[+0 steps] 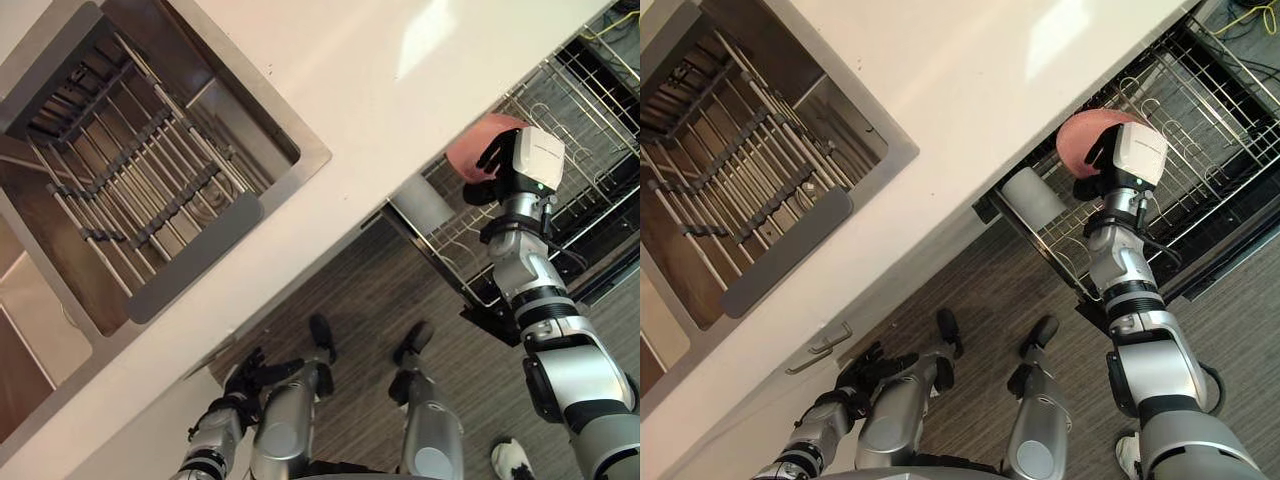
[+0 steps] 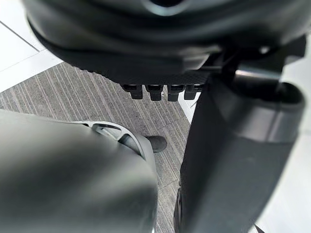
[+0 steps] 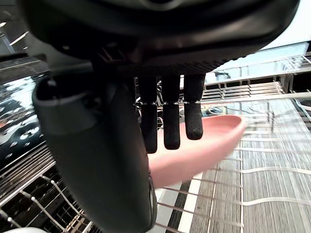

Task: Walk over to the sink, pick up the cup, carry it to the dishwasher, place the cup inside the dishwasher, then close the dishwasher door

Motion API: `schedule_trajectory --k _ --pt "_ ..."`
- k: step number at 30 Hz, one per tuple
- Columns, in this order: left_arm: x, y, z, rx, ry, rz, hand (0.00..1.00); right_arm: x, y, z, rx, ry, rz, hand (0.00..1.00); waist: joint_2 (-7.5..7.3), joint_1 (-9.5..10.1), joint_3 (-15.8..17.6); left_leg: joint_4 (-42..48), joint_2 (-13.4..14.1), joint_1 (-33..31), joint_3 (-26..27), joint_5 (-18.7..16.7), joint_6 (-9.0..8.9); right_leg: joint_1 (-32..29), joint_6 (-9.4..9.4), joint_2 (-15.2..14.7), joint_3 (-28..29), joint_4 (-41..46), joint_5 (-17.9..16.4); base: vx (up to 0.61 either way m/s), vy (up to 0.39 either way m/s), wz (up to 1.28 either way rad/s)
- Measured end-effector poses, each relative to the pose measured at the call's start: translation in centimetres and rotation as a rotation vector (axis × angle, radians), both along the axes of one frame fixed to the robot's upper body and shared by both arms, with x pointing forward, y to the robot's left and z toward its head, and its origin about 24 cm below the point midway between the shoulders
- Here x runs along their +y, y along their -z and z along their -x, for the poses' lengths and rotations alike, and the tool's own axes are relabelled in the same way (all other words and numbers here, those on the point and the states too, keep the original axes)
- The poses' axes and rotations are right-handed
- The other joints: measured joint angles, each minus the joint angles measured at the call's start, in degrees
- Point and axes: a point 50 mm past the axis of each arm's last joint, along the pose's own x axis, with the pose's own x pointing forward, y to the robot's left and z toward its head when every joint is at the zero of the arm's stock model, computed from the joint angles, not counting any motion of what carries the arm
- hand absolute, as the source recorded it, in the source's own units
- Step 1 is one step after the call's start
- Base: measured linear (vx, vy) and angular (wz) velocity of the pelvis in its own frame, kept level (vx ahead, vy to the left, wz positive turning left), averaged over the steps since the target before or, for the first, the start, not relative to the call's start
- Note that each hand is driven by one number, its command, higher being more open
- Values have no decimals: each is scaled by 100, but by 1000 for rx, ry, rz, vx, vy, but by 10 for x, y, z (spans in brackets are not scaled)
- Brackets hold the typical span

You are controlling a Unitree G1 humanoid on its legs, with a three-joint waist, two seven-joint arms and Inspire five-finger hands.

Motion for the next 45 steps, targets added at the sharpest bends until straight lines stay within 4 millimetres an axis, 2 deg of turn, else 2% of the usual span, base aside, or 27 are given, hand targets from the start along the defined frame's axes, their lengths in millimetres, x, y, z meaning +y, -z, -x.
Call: schedule_trajectory --k 3,8,10,13,14,16,21,24,26,29,30,32,36,41,45 --pt "-3 -1 -1 -9 10 15 100 -3 1 3 -37 11 -128 100 7 -3 3 8 7 90 -26 0 0 85 0 2 3 -1 0 -2 3 -1" --pt "-7 1 3 -6 17 34 100 -2 4 20 -168 -5 -340 100 4 -88 -6 -128 10 438 -2 -9 4 337 7 51 35 -9 -5 -19 13 -8" --pt "-7 3 7 4 14 35 100 -2 10 30 -215 0 -405 100 -3 -147 -22 -165 8 556 30 -11 4 424 21 70 54 -25 -15 -24 9 -11" --pt "-5 9 21 41 -2 30 100 -10 32 52 -230 46 -504 100 -51 -276 -182 -271 14 791 80 -11 1 605 62 105 87 -48 -44 9 3 -9" --pt "-2 13 29 66 -6 10 100 -17 45 65 -235 86 -564 100 -94 -339 -318 -335 20 944 120 -15 -11 718 76 135 119 -85 -54 42 -2 -13" --pt "2 17 39 99 -25 -5 100 -26 58 80 -249 134 -622 100 -170 -401 -519 -408 36 1121 229 -38 -46 817 83 178 209 -148 -59 46 0 -26" --pt "9 25 60 166 -21 -45 100 -60 63 115 -356 275 -652 100 -308 -672 -911 -566 69 1521 419 -67 -90 1087 91 270 362 -269 -62 54 2 -23" --pt "10 27 66 190 -13 -66 100 -87 71 142 -425 419 -691 100 -357 -737 -1076 -620 89 1702 505 -71 -112 1209 91 316 430 -315 -62 4 5 -13" --pt "11 28 69 197 -15 -76 100 -92 75 148 -446 454 -711 100 -355 -798 -1109 -623 90 1725 569 -73 -123 1178 92 321 499 -306 -61 -39 19 -20" --pt "12 28 70 200 -11 -81 100 -99 86 151 -448 501 -775 100 -314 -880 -1099 -576 85 1547 753 -78 -141 792 82 295 713 -134 -70 -109 31 -32" --pt "11 28 69 198 -11 -76 100 -101 87 151 -450 507 -801 0 -255 -940 -1062 -536 75 1362 805 -77 -140 548 65 263 788 -16 -79 -62 14 -27" --pt "8 27 65 187 -19 -54 100 -106 86 148 -455 511 -828 0 -105 -950 -938 -492 52 1157 946 -53 -116 201 32 233 951 117 -56 -40 15 -33" --pt "-7 25 57 147 -61 14 100 -105 65 126 -459 404 -851 0 379 -981 -421 -493 31 992 1195 -30 -96 -160 -18 267 1223 195 26 -14 9 -28" --pt "-20 22 46 108 -54 47 100 -73 44 90 -364 173 -795 0 665 -917 -159 -500 22 774 1255 15 -84 -430 -47 282 1299 203 79 6 1 -7" --pt "-29 18 38 78 -33 68 100 -52 27 72 -321 41 -721 0 805 -787 -52 -500 -33 673 1145 54 -46 -495 -42 201 1230 245 83 5 36 15"
